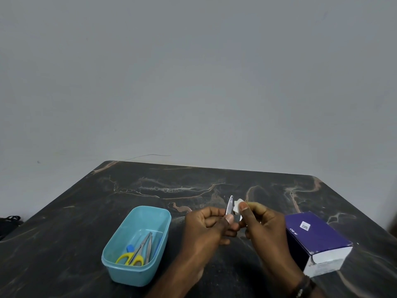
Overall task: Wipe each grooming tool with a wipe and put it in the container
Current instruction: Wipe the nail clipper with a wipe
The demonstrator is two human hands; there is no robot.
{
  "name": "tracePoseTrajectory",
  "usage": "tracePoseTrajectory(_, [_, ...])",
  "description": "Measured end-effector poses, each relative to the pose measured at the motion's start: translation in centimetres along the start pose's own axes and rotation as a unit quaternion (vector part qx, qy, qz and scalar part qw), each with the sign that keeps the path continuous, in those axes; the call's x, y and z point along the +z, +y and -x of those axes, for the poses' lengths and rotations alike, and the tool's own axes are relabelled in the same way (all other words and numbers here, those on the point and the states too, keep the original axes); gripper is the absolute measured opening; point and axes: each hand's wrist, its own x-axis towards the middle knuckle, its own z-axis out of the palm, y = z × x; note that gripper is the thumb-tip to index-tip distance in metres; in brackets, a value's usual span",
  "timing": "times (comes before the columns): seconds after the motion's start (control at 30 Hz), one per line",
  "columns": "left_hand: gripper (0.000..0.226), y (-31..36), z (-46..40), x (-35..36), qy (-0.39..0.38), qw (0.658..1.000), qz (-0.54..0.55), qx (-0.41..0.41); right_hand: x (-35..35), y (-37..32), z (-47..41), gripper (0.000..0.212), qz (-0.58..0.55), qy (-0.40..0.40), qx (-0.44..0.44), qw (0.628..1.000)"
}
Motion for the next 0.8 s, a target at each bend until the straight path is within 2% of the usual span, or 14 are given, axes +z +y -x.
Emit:
tracePoseTrajectory(0.47, [0.012, -0.08, -0.03, -0.02, -0.001, 1.0, -0.007, 0.003, 0.34, -0.14, 0.16, 0.019, 0.009, -0.015, 0.018, 1.0])
tracePoseTrajectory(0.8, [0.009, 0.07, -0.07, -0.1, 0.033, 0.999, 0.01, 0.038, 0.4, -0.58, 0.35, 0.02, 0.012, -0.02, 0.024, 0.999])
